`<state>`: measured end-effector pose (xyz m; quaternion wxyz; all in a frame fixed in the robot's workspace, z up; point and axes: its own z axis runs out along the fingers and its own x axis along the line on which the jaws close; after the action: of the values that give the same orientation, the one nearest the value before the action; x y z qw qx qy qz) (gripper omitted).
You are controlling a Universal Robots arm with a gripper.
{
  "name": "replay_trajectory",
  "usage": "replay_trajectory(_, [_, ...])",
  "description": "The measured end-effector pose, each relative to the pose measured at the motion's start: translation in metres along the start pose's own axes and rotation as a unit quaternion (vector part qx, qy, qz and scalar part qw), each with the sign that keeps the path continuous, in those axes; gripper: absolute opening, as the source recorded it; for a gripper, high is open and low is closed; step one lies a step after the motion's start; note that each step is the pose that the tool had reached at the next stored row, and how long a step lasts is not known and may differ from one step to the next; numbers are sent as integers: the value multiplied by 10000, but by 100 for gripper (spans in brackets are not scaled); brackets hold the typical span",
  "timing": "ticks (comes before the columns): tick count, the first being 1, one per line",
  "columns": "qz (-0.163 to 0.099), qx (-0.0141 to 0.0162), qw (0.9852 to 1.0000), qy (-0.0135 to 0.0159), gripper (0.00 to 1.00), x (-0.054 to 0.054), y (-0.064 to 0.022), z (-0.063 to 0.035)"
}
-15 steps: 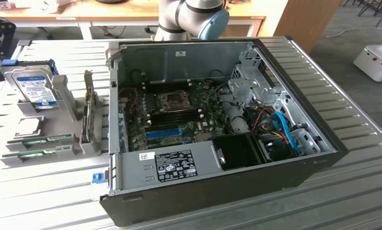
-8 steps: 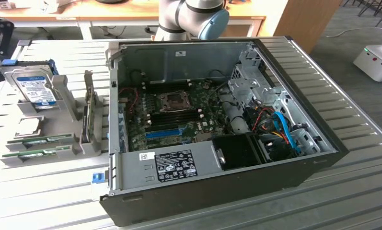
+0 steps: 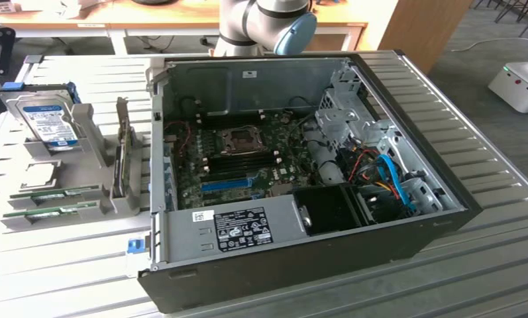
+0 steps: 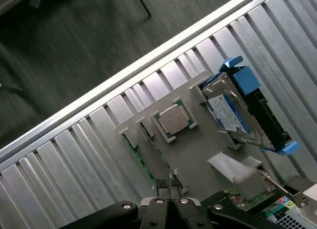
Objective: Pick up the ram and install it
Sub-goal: 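Pick up the ram and move it above insertion slot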
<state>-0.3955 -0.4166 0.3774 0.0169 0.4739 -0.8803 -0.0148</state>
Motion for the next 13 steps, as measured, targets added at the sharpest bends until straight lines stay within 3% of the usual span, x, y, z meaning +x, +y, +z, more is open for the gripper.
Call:
replay_trajectory(6, [-453, 7, 9990, 19, 11, 0, 0, 1])
replay_trajectory(13, [-948, 15, 9955, 40, 11, 0, 0, 3])
